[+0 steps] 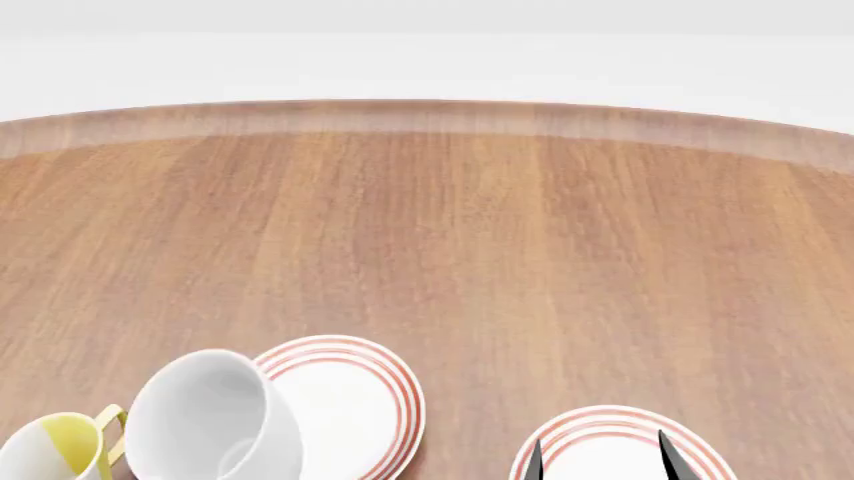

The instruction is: Put the white mug on the left plate.

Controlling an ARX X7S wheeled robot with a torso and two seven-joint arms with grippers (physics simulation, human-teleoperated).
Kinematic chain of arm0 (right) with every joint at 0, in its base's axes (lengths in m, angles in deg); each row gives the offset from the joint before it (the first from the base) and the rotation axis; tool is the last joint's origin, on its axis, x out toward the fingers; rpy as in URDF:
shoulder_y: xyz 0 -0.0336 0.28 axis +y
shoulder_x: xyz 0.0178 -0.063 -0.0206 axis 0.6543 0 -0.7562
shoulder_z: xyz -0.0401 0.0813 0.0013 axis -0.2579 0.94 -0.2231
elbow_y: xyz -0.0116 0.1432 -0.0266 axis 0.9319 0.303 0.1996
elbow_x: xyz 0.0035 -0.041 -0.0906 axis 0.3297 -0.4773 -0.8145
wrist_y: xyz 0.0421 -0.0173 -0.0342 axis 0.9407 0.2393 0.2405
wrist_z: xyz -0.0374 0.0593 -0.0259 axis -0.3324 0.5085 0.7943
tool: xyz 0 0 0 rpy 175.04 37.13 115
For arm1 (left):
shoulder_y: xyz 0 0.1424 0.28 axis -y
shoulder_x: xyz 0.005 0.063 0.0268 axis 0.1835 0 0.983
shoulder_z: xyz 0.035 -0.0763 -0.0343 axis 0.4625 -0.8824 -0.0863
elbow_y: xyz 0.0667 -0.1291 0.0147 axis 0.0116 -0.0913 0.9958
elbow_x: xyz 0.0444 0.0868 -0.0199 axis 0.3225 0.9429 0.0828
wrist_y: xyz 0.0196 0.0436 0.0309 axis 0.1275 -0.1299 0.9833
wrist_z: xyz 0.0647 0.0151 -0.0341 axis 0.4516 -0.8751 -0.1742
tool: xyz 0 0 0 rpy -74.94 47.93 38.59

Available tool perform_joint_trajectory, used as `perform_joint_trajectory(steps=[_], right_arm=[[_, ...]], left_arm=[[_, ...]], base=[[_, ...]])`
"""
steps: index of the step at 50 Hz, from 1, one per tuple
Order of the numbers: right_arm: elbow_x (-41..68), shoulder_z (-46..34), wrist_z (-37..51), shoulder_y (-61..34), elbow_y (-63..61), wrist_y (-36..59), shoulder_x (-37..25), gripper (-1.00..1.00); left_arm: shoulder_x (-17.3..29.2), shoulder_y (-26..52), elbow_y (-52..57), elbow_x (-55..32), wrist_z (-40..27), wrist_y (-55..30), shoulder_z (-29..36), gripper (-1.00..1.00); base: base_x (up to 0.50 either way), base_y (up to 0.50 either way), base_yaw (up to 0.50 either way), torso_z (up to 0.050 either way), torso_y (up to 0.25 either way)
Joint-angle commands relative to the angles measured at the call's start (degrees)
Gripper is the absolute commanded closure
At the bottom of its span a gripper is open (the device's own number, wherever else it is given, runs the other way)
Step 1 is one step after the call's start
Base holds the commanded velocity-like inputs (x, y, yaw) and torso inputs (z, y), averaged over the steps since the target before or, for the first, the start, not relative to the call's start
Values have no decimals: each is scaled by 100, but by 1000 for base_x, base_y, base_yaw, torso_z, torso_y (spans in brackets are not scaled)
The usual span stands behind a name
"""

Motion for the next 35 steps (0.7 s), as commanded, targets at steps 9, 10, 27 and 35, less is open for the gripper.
perform_joint_trajectory(steps=[9, 10, 27, 35], right_arm=[[27, -22, 33, -7, -34, 38, -36, -100], [28, -24, 34, -7, -35, 36, -37, -100], [82, -8, 62, 2, -29, 9, -56, -100], [86, -36, 66, -7, 6, -11, -53, -100]], left_arm=[[-137, 809, -660, -127, 255, -489, 85, 100], [-119, 815, -637, -137, 279, -525, 103, 100], [-121, 1377, -928, -116, 439, -958, 174, 100], [-229, 1646, -1229, -197, 598, -1012, 202, 100]], base=[[0, 0, 0, 0, 1], [0, 0, 0, 0, 0], [0, 0, 0, 0, 0], [0, 0, 0, 0, 0]])
